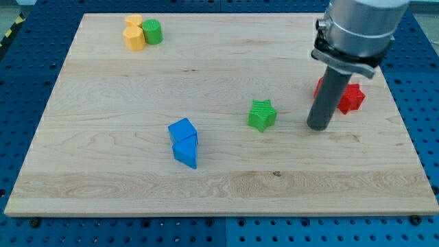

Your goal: Push green star closer to green circle

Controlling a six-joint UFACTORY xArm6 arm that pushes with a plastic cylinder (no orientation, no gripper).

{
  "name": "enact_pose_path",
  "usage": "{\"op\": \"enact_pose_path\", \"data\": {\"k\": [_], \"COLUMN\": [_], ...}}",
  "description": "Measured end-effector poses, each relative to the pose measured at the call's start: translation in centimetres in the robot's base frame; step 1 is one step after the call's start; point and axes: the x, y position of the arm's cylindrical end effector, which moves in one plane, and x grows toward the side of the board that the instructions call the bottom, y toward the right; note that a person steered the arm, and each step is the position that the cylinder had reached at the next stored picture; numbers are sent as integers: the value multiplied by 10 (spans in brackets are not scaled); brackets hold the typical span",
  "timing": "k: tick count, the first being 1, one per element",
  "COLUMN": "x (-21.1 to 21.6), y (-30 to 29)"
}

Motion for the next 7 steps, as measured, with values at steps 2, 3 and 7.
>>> {"op": "enact_pose_path", "data": {"k": [2,3,7], "x": [12,8,-40], "y": [-26,-42,-138]}}
